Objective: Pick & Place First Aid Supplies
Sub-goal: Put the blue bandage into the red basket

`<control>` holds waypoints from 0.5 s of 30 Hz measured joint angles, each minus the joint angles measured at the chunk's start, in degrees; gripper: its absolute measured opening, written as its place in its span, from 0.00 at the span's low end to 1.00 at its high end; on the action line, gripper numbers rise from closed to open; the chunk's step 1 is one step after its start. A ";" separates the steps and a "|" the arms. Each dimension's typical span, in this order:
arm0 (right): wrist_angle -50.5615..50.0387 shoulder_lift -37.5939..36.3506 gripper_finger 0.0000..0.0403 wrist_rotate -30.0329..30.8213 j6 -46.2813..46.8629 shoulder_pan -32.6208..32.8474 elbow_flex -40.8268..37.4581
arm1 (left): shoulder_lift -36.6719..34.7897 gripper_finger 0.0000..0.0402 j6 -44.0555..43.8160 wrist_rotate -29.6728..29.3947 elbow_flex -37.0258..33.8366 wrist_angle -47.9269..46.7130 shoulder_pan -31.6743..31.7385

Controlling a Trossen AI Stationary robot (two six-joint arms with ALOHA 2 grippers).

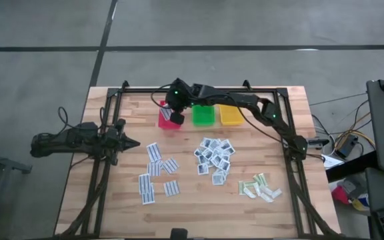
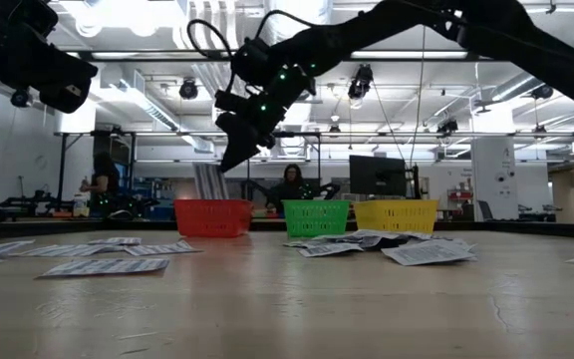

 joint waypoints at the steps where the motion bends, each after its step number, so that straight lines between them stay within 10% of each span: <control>1: -1.21 0.64 0.02 0.00 0.02 0.00 0.78 | 0.00 0.00 0.01 0.00 0.00 -0.03 -0.01; 15: -9.72 5.69 0.02 -0.06 0.06 0.00 8.67 | 0.00 0.00 -0.01 0.00 0.00 -0.02 0.01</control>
